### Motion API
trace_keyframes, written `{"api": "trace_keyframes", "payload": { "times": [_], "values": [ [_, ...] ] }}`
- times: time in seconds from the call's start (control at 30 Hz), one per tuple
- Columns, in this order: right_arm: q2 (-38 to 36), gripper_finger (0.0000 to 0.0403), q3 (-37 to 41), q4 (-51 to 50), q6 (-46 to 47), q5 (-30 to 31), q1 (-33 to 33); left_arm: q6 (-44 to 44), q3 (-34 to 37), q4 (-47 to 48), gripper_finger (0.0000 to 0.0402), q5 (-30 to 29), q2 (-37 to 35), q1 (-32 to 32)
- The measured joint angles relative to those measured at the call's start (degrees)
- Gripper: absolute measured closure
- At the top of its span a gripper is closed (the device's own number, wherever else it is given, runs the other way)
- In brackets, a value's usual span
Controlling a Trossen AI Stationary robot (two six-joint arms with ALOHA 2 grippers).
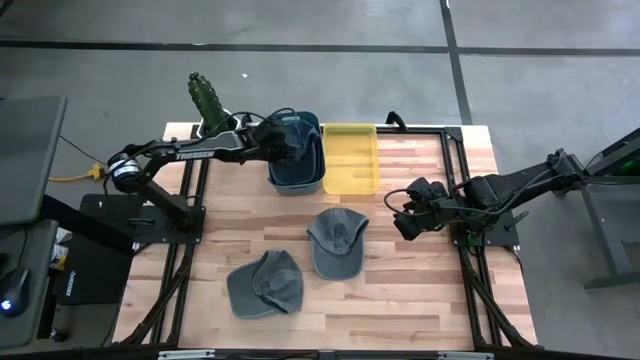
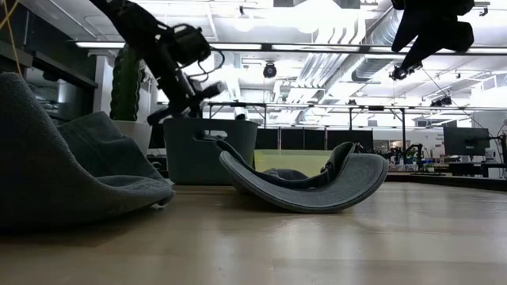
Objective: Pick & Place hat
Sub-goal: Put the top gray cap into the yellow bin
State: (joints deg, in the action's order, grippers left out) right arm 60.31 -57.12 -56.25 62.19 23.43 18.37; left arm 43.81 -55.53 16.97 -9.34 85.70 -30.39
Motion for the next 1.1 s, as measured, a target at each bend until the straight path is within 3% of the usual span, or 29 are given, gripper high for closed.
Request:
{"api": "trace_keyframes", "payload": {
  "times": [0.27,0.5,0.67,0.83,0.9,1.1],
  "values": [
    [0.0,0.0194,0.0,0.4,-0.8,-1.3,0.0,-3.5,-2.9,0.1,0.0401,2.7,-3.3,0.0],
    [0.0,0.0194,0.0,0.6,-1.9,-2.4,0.0,-10.1,-16.2,9.2,0.0401,8.1,-3.5,1.0],
    [0.0,0.0194,0.0,1.3,-2.5,-2.6,0.0,-13.5,-25.8,16.3,0.0401,4.3,-3.5,5.4],
    [0.0,0.0194,0.0,2.5,-5.8,-2.6,0.0,-13.2,-27.9,17.7,0.0401,4.9,-4.6,12.7],
    [0.0,0.0194,0.0,3.4,-7.6,-2.6,0.0,-11.2,-28.0,19.0,0.0401,3.0,-4.8,16.9],
    [0.0,0.0194,0.0,4.3,-12.3,-2.1,0.0,-0.6,-22.5,19.8,0.0401,-10.9,-7.1,30.5]
  ]
}}
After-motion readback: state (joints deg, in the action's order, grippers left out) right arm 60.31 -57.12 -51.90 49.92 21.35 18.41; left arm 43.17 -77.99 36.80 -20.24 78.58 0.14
